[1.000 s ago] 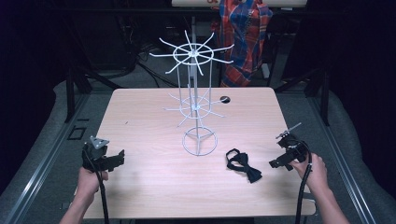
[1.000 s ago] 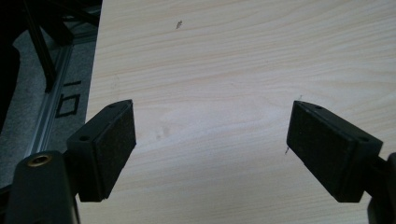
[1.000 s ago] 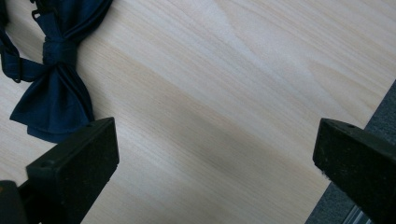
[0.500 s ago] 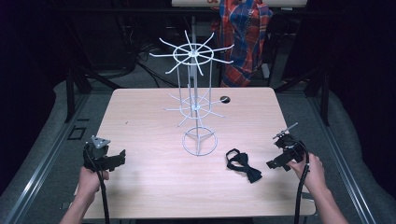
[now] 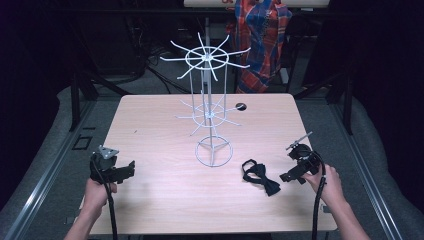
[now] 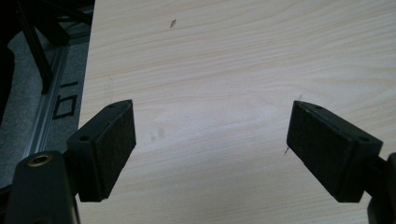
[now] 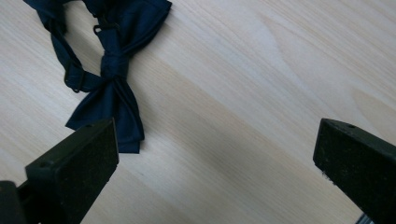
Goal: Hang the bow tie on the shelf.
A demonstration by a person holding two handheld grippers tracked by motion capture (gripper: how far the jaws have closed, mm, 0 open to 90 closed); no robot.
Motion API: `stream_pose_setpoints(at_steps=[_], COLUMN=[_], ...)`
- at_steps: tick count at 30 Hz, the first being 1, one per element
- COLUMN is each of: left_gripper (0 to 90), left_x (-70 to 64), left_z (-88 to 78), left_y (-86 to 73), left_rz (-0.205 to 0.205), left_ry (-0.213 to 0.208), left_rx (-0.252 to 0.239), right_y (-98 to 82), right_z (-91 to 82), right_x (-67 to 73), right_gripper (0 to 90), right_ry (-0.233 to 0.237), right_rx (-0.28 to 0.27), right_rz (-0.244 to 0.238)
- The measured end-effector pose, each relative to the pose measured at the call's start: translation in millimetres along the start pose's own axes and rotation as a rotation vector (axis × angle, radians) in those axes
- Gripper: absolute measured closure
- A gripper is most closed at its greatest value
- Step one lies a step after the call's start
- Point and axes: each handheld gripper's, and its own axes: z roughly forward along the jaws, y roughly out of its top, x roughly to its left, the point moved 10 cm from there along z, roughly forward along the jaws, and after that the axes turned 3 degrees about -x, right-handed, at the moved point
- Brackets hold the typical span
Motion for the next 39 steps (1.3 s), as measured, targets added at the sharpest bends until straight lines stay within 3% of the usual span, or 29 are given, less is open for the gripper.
stream_pose_setpoints(at_steps=[8,15,17,21,22,24,26,29,32,33,34,39], left_gripper=[16.0,16.0,16.0,16.0,16.0,16.0,15.9,16.0,16.0,16.0,16.0,16.0], left_x=[-2.3,-0.4,-0.4,-1.4,-1.2,-0.8,-0.7,-1.4,-2.0,-2.1,-2.1,-2.2], left_z=[1.9,1.6,1.7,1.8,1.8,1.7,1.7,1.6,2.0,2.0,2.1,2.1], left_y=[0.5,-0.7,-0.5,-0.5,-0.7,-0.7,-0.7,-0.8,-1.1,-1.3,-1.4,-1.5], left_rz=[0.0,0.001,0.002,0.006,0.007,0.005,0.006,0.007,0.008,0.008,0.008,0.008], left_ry=[-0.003,-0.002,-0.002,-0.004,-0.005,-0.004,-0.003,-0.006,-0.008,-0.009,-0.01,-0.011], left_rx=[-0.002,0.002,0.002,0.003,0.005,0.004,0.004,0.006,0.009,0.01,0.011,0.011], right_y=[3.8,8.5,10.4,12.2,14.9,16.4,21.1,23.0,23.8,23.1,19.4,18.8], right_z=[6.2,9.2,12.2,17.0,19.3,17.7,21.6,22.1,24.5,25.5,23.5,29.5], right_x=[13.1,20.4,26.4,34.1,38.1,40.8,46.2,50.0,53.0,53.1,51.5,56.8], right_gripper=[0.0,0.0,0.0,0.0,0.1,1.2,1.9,3.9,8.9,10.5,14.1,29.2], right_ry=[0.03,0.044,0.068,0.069,0.074,0.077,0.074,0.088,0.086,0.082,0.083,0.09], right_rx=[0.015,0.008,0.0,0.026,-0.006,0.003,-0.056,-0.058,-0.067,-0.061,-0.001,0.009], right_rz=[-0.045,-0.055,-0.043,-0.083,-0.061,-0.081,-0.045,-0.053,-0.04,-0.046,-0.088,-0.101])
